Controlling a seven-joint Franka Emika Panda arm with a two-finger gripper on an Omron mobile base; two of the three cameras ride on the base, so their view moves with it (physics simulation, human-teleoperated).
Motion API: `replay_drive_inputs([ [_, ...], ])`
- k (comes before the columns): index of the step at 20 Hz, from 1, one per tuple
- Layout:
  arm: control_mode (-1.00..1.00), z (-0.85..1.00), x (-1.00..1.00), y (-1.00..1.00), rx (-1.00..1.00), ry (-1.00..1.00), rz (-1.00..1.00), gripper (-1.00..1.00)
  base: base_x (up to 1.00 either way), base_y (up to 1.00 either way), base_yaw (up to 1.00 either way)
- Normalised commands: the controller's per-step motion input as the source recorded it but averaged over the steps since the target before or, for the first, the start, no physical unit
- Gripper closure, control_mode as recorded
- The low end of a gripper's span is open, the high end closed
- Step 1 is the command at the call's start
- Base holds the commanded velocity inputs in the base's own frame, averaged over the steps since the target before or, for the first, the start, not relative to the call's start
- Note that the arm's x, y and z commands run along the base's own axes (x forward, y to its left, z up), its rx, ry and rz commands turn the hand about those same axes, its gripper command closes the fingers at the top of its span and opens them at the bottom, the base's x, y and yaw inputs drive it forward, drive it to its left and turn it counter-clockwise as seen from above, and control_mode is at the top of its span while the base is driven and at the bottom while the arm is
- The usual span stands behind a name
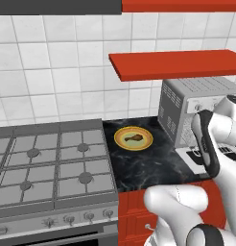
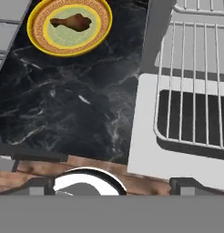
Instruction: Open the toaster oven door. Place the hotdog bun on the top rack in the toaster oven and place the chicken drumstick on the bottom rack.
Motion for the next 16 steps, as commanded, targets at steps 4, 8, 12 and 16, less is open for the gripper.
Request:
replay_drive_inputs([
  [4, -1.0, 0.0, 0.33, 1.0, 0.03, 0.0, -0.22, -1.0, 0.0, 0.0, 0.0],
  [8, -1.0, 0.0, 0.54, 1.0, 0.12, 0.0, -0.45, -1.0, 0.0, 0.0, 0.0],
  [12, -1.0, 0.0, 0.77, 0.87, 0.14, 0.0, -0.43, -1.0, 0.0, 0.0, 0.0],
  [16, -1.0, 0.0, 0.93, 0.57, 0.12, 0.0, -0.38, -1.0, 0.0, 0.0, 0.0],
])
